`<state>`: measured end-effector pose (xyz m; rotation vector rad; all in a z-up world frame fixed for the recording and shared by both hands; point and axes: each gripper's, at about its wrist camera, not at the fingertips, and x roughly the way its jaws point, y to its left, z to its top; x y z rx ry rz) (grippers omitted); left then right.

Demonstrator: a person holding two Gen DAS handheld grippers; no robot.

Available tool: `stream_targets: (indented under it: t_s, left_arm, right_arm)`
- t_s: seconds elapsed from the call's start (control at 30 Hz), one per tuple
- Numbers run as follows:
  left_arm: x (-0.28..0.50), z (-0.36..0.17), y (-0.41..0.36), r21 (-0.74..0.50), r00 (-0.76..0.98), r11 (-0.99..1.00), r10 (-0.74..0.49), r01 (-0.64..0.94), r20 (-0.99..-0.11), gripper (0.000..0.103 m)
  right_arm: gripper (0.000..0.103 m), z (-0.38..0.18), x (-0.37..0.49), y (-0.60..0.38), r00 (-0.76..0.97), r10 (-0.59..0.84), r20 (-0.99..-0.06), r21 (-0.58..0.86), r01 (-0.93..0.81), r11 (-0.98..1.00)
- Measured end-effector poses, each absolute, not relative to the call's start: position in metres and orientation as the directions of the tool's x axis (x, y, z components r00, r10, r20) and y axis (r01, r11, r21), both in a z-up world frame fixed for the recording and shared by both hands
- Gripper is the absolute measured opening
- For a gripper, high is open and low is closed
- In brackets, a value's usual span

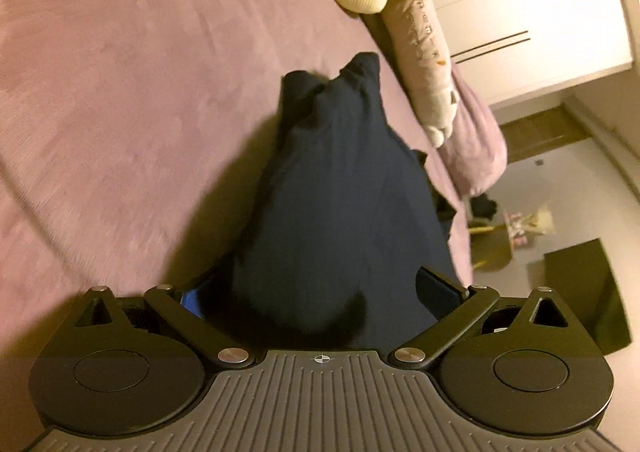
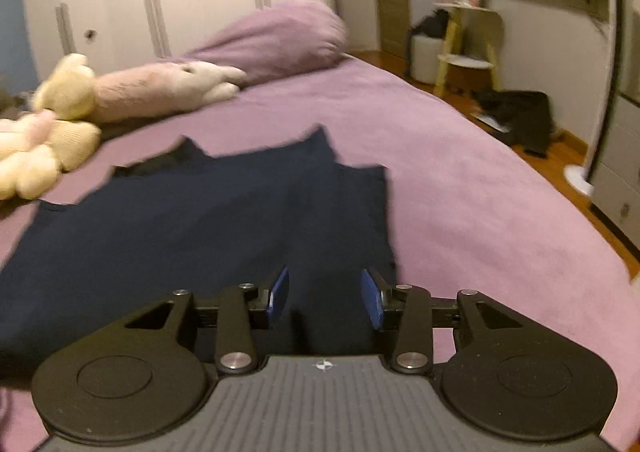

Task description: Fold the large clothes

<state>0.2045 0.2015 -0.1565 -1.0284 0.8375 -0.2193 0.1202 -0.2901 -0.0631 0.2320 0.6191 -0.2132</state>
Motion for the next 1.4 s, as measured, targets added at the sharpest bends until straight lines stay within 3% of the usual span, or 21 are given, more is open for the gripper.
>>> stream_targets:
  t_s: [0.17, 0.33, 0.47, 0.6, 0.73, 0.87, 0.93, 1.0, 1.1, 1.23, 1.33, 1.4]
  left_arm:
    - [0.235, -0.169, 0.225, -0.87, 0.663, 0.446, -0.588, -0.212, -0.463, 0.086]
    - [0.272, -0.176, 0.226, -0.853, 0.57, 0.487, -0.652, -0.191, -0.5, 0.075]
    - [0.291, -0.176, 0.22, -0.831, 0.522, 0.53, -0.667, -0.169, -0.532, 0.058]
    - [0.295, -0.173, 0.221, -0.84, 0.516, 0.519, -0.682, -0.159, -0.519, 0.048]
    - [0.294, -0.154, 0.22, -0.845, 0.533, 0.519, -0.682, -0.13, -0.502, 0.045]
    - [0.294, -0.125, 0.212, -0.837, 0.545, 0.54, -0.677, -0.088, -0.494, 0.043]
    - [0.293, -0.109, 0.208, -0.843, 0.546, 0.534, -0.69, -0.061, -0.476, 0.043]
    - [0.29, -0.092, 0.2, -0.851, 0.547, 0.524, -0.702, -0.038, -0.456, 0.042]
    - [0.288, -0.064, 0.185, -0.842, 0.557, 0.54, -0.702, 0.009, -0.444, 0.042]
    - [0.286, -0.037, 0.159, -0.829, 0.556, 0.557, -0.704, 0.047, -0.442, 0.042]
    - [0.285, -0.021, 0.13, -0.811, 0.528, 0.578, -0.717, 0.086, -0.455, 0.042]
    - [0.283, -0.006, 0.105, -0.784, 0.518, 0.607, -0.715, 0.128, -0.469, 0.042]
  right_arm:
    - [0.04, -0.059, 0.135, -0.26, 0.863, 0.041, -0.504, 0.267, 0.111, 0.957]
    - [0.041, -0.07, 0.168, -0.222, 0.832, 0.131, -0.538, 0.259, 0.015, 0.966]
    - [0.04, -0.08, 0.191, -0.206, 0.812, 0.136, -0.567, 0.248, 0.011, 0.969]
    - [0.013, -0.094, 0.208, -0.189, 0.762, 0.073, -0.643, 0.182, 0.06, 0.981]
    - [0.004, -0.098, 0.208, -0.181, 0.758, 0.041, -0.651, 0.141, 0.067, 0.988]
    - [0.004, -0.093, 0.201, -0.179, 0.805, 0.021, -0.592, 0.136, 0.075, 0.988]
    - [0.004, -0.104, 0.206, -0.179, 0.773, 0.046, -0.633, 0.152, 0.065, 0.986]
    - [0.004, -0.123, 0.218, -0.184, 0.715, 0.077, -0.695, 0.185, 0.074, 0.98]
    - [0.004, -0.122, 0.227, -0.201, 0.697, 0.137, -0.704, 0.285, 0.1, 0.953]
    - [0.004, -0.106, 0.21, -0.215, 0.766, 0.165, -0.622, 0.376, 0.107, 0.92]
    - [0.004, -0.129, 0.216, -0.217, 0.694, 0.245, -0.677, 0.412, 0.082, 0.907]
    - [0.003, -0.127, 0.217, -0.227, 0.693, 0.282, -0.664, 0.46, 0.08, 0.885]
